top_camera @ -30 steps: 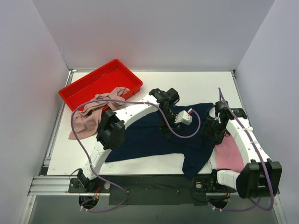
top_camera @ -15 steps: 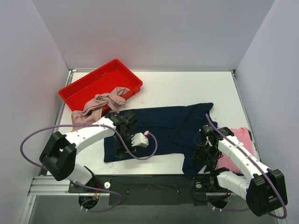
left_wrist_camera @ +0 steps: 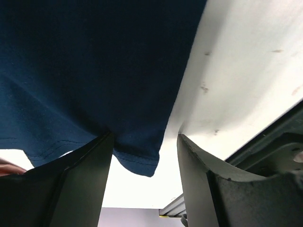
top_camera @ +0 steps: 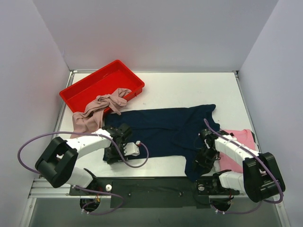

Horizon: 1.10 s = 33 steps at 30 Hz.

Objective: Fold and stack the t-shirts
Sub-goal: Grap the side of the flattened tshirt closest away from the robot with both arms

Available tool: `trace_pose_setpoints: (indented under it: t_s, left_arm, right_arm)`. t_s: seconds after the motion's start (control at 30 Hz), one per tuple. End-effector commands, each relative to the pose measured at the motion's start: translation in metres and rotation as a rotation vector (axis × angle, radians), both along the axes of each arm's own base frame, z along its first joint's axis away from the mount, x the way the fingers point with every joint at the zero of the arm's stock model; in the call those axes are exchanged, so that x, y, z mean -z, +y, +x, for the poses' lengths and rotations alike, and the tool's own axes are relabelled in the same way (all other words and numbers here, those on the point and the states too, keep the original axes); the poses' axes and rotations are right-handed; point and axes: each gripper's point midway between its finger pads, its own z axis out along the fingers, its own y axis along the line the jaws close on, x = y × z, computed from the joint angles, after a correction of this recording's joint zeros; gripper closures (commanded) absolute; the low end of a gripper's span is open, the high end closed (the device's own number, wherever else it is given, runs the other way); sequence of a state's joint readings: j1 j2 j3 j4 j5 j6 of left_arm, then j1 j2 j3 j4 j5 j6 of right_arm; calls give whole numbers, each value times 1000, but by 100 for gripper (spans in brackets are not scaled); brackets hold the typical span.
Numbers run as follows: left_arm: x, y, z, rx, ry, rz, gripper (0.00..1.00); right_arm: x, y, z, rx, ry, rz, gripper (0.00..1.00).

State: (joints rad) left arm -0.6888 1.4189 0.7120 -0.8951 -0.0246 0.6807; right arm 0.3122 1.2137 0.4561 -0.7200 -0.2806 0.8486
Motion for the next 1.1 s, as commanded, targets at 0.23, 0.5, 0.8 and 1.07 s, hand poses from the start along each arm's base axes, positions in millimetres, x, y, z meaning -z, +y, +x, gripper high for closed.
trace_pose_setpoints:
  t_s: [0.23,0.5,0.8,1.07]
  left_arm:
    - [8,11,34,-34,-180,37,84]
    - [-15,15,39,-73,-190,23,100]
    - [-71,-16,2,-123,16,-131,100]
    - [-70,5,-56,-91,169,-51,100]
  right_arm:
    - [9,4,0,75,-13,49,100]
    - [-64,-4,27,38,-147,125,100]
    - [-149,-38,77,-36,-262,113,100]
    - [-179,-64,113,-77,-293,57,100]
